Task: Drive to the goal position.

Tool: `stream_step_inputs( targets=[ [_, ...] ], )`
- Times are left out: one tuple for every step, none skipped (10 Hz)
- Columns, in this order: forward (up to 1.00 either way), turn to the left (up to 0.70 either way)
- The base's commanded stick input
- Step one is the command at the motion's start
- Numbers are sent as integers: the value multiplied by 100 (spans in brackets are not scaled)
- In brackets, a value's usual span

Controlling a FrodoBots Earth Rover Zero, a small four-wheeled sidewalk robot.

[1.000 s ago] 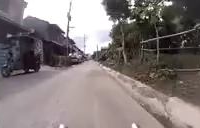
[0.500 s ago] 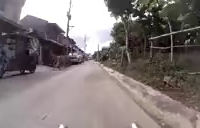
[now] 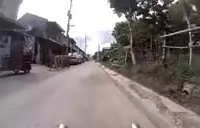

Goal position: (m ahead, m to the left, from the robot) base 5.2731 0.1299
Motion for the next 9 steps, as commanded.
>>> stream_step_inputs(
  targets=[
    [100, 2],
    [100, 2],
    [100, 2],
    [100, 2],
    [100, 2],
    [100, 2],
    [100, 2],
    [100, 2],
    [100, 2]
  ],
)
